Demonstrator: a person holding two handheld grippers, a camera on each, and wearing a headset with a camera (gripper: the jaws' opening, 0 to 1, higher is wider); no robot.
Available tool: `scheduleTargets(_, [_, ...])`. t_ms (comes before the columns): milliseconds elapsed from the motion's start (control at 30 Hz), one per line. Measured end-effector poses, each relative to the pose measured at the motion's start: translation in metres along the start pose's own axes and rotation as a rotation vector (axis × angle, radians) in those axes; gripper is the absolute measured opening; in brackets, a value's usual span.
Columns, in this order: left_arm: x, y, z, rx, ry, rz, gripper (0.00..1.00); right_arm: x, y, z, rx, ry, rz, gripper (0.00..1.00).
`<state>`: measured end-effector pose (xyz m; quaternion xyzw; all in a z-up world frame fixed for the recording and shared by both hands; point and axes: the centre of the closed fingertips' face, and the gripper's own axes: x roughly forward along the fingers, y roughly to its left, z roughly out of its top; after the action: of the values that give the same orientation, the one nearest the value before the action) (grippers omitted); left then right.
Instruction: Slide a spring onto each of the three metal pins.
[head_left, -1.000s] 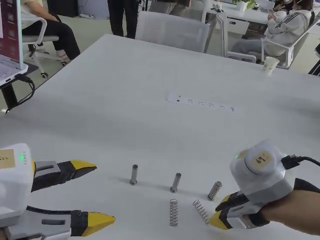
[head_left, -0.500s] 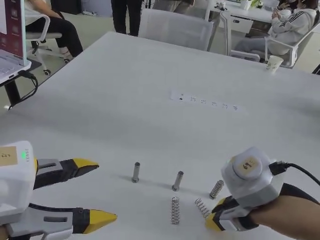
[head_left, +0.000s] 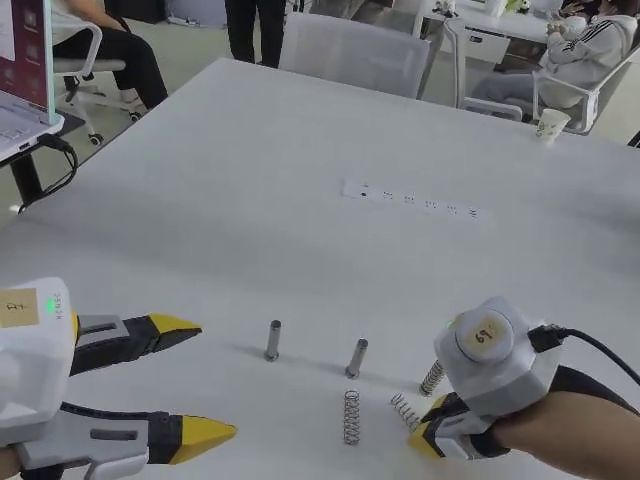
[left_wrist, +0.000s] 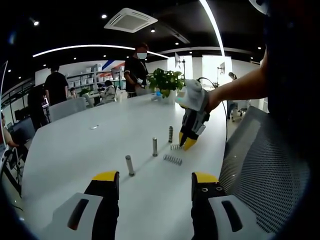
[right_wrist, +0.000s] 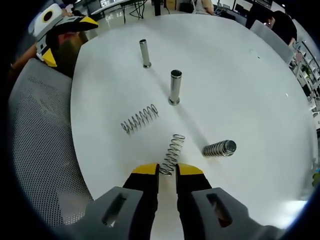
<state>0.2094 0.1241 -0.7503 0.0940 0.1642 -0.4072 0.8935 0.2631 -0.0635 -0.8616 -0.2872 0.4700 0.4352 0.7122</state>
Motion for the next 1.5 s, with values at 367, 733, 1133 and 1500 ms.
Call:
scheduleTargets(367, [-0.001,-0.002,-0.001,0.005,0.007,-0.006,0.53,-0.002,-0.002,-0.004,-0.01,-0.012,-0.011,0.08])
scheduleTargets(733, [0.005,-0.011,0.006,-0.001,-0.007,-0.058,0.49,-0.035,0.022,0.01,-0.09,-0.038,0.038,0.08])
scheduleTargets(1133, [0.015,-0.032,0.017,0.023,-0.008,-0.158,0.41,-0.074,0.063,0.061,-0.279,-0.11,0.125,0.08])
scheduleTargets(1500, [0.025,-0.048,0.033,0.069,-0.022,-0.248,0.33,-0.082,0.094,0.086,-0.46,-0.101,0.185,0.08])
